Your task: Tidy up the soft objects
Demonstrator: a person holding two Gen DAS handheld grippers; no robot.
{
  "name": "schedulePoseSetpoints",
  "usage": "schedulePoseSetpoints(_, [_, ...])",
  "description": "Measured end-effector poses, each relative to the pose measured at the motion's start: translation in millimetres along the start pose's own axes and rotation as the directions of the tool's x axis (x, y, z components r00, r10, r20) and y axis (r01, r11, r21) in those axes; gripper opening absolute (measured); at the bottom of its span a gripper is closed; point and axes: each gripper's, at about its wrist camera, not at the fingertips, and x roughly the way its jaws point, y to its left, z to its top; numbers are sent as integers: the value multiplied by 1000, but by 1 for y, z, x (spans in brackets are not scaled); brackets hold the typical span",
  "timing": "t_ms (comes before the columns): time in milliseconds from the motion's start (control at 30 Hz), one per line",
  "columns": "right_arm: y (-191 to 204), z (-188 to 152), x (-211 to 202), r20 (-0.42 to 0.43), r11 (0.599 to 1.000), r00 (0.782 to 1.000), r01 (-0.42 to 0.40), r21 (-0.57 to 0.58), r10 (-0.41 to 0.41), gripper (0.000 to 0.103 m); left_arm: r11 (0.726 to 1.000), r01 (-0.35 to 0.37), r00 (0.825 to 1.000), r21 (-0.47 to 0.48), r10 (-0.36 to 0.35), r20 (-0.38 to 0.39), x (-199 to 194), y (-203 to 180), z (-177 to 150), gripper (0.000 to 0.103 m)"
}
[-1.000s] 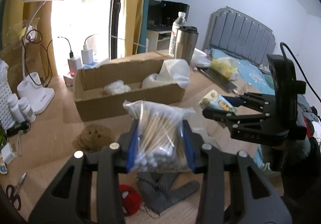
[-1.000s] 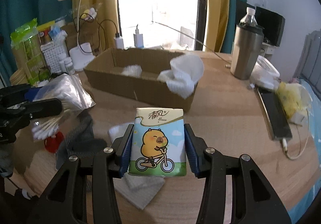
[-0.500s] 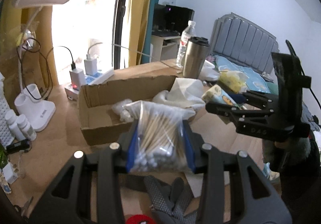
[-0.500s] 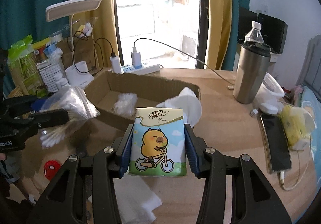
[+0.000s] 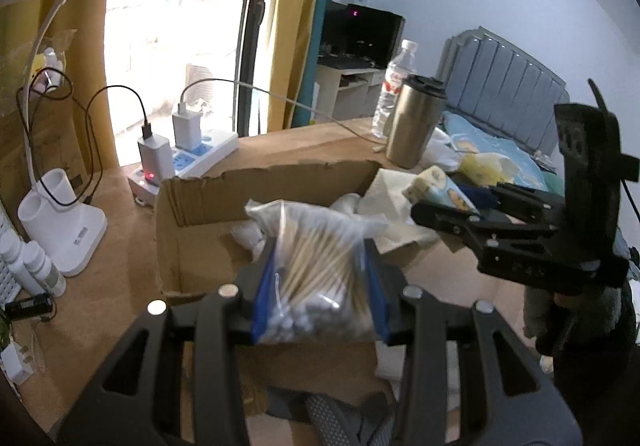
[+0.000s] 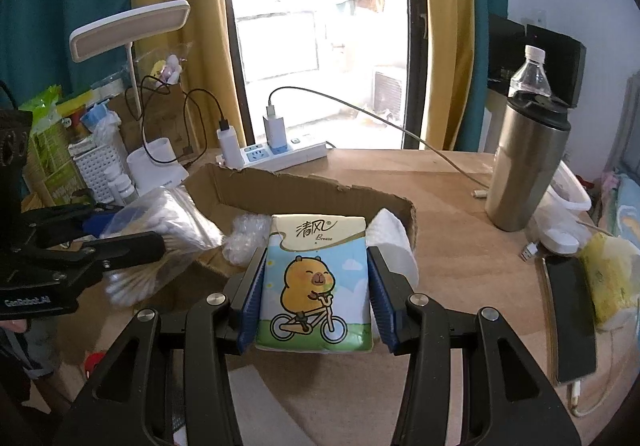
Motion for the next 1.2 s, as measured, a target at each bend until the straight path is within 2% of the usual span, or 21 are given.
schedulePoseSetpoints(433, [-18, 12, 24, 16, 999, 999, -29, 19, 29, 50, 997, -61, 998, -57, 61, 1, 38, 9, 22, 42])
schedulePoseSetpoints(900, [-27, 9, 51, -22, 999, 999, -26, 23, 27, 50, 992, -74, 995, -98, 66, -76, 93, 8, 26, 43])
schedulePoseSetpoints(1100, [-26, 7, 56, -30, 999, 999, -29, 20, 30, 50, 996, -50, 994, -80, 42, -103, 105, 1, 24, 44])
schedulePoseSetpoints(1200, [-25, 7, 55, -28, 1000, 999, -28, 15, 28, 52, 995, -63, 990, -83, 52, -127, 110, 1, 23, 46])
